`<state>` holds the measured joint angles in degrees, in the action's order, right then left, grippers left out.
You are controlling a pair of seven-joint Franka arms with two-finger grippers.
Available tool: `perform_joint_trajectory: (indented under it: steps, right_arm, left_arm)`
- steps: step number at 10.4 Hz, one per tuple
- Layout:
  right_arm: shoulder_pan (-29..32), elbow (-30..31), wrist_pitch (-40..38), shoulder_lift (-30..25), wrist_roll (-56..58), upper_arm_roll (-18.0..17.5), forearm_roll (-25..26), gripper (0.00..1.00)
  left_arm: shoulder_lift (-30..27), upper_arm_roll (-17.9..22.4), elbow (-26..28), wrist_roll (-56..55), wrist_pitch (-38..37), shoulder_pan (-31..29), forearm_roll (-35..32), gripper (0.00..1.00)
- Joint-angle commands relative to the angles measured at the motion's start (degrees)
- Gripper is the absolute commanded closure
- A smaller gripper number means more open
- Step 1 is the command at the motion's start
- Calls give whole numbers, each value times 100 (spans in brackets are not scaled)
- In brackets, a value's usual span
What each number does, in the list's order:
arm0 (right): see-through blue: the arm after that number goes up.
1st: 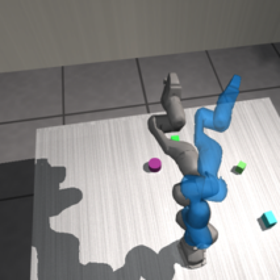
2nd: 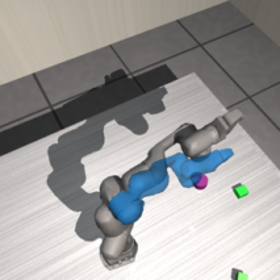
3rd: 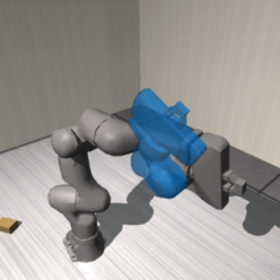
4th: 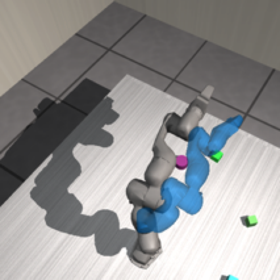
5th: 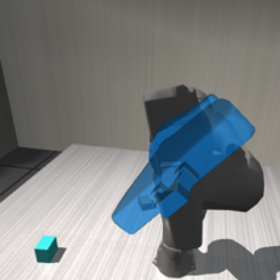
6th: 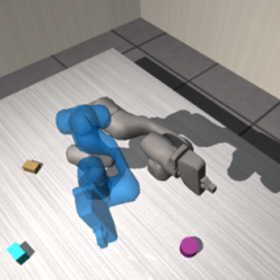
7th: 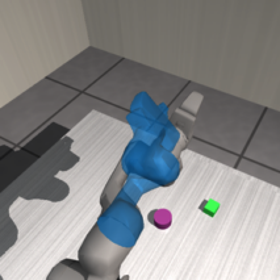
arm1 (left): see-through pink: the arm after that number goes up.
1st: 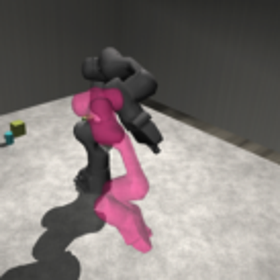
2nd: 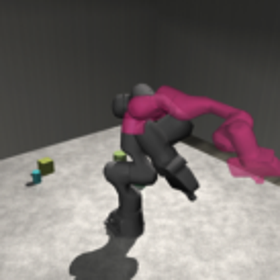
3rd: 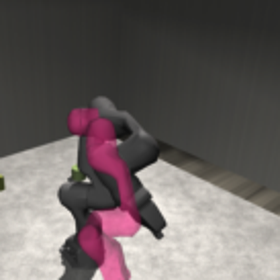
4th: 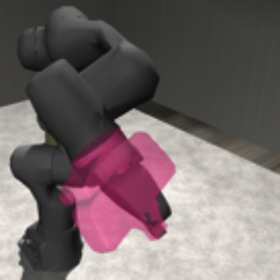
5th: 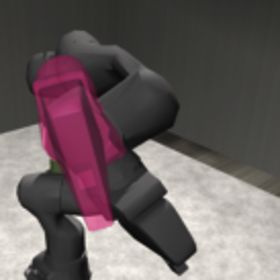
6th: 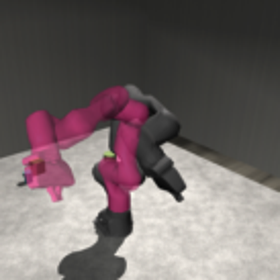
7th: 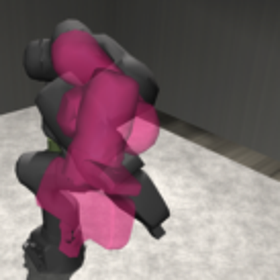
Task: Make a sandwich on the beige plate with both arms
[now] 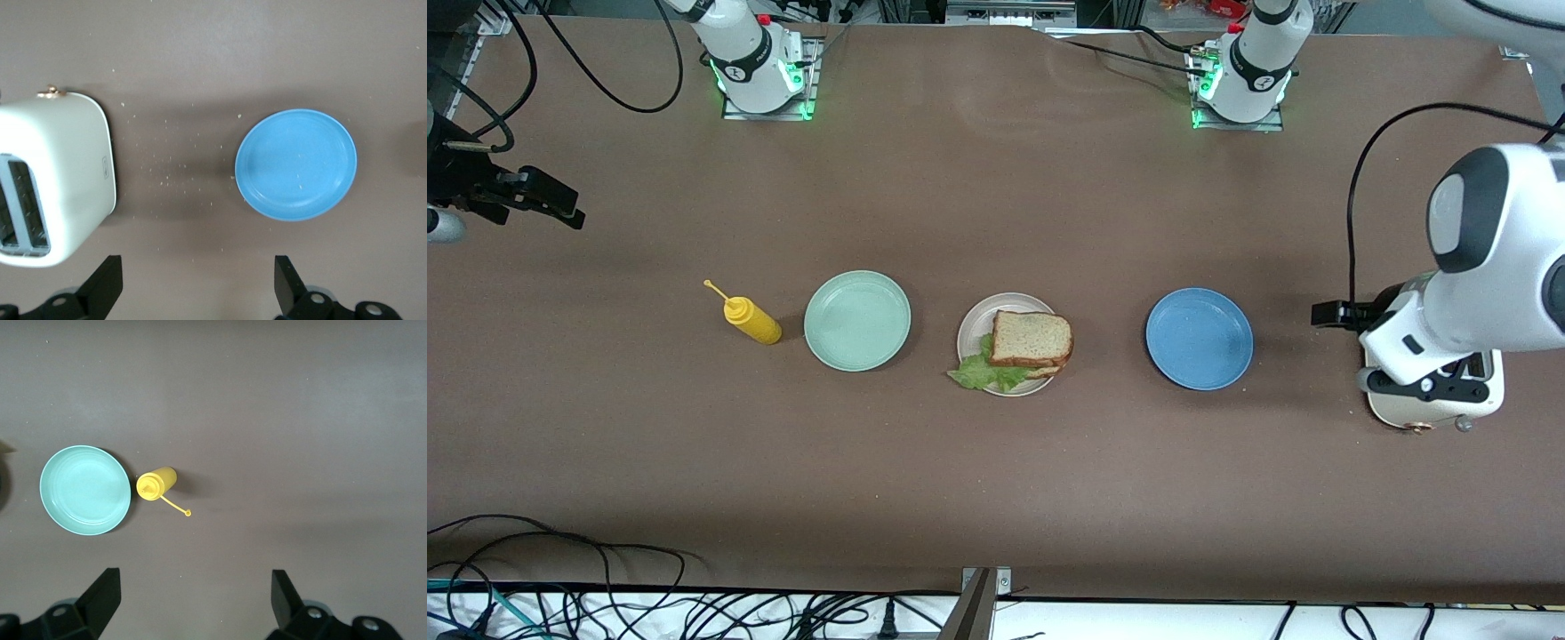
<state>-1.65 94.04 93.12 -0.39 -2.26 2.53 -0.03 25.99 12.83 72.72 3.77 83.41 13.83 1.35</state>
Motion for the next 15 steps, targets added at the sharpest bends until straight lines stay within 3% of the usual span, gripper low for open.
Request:
perform_joint_trajectory:
  steps: [1,5,7,10,11,15]
  right_arm:
    - [25,71,-92,-163,-47,-16,-93,0]
    - [25,71,-154,-199,-38,-7,-85,0]
    - [25,71,-172,-207,-47,-16,-85,0]
    - [25,71,-163,-234,-38,-7,-85,0]
    - [25,71,-163,-243,-38,-7,-85,0]
    - [33,71,-119,-260,-38,-7,-58,0]
  left_arm:
    - [-392,-35,102,-25,-333,15,-205,0]
    - [-927,-97,189,-8,-413,-301,-205,0]
    - [-1392,-411,608,-34,-413,-521,-205,0]
    - [-1842,-579,1189,-43,-344,-609,-205,0]
    - [-1869,-754,1226,-43,-317,-749,-205,0]
    - [-2054,-835,1227,-61,69,-759,-205,0]
